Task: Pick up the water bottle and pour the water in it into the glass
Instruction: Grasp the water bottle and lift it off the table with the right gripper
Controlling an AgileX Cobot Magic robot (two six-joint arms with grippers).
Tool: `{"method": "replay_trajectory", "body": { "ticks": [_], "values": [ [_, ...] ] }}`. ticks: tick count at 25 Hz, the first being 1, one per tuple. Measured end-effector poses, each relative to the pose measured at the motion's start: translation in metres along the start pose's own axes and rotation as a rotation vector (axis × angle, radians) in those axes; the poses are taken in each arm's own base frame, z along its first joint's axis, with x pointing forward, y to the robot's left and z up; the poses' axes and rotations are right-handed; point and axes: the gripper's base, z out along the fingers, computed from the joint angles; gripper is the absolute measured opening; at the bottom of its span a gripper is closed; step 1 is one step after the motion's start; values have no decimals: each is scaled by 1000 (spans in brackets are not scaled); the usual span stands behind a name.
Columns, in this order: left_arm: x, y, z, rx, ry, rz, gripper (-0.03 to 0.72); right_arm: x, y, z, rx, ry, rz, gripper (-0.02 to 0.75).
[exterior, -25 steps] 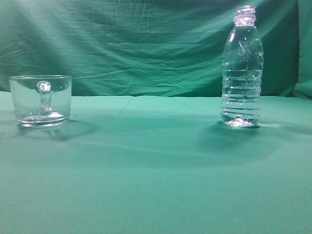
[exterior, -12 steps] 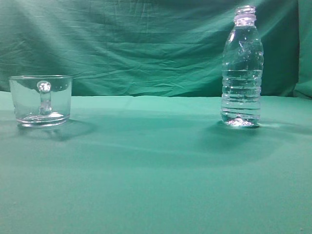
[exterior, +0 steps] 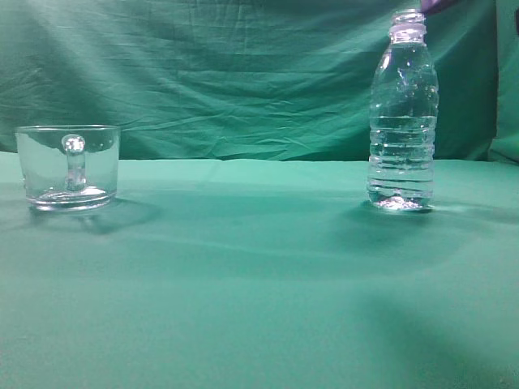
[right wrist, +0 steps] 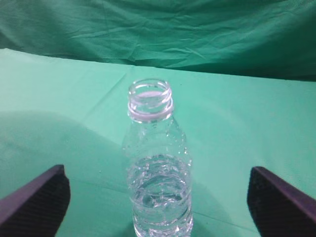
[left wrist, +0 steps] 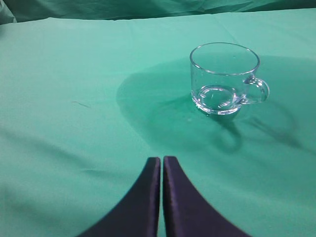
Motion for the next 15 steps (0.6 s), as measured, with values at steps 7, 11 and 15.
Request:
{"method": "replay_trajectory", "body": {
  "ticks": [7,11,15],
  "values": [
    [0,0,0,0,0,0,0,28,-2,47,-10,32,9,644],
    [0,0,0,0,0,0,0,44,-4,72,-14,42,16,644],
    [0,0,0,0,0,0,0,52,-5,95,-16,38,19,644]
  ]
}}
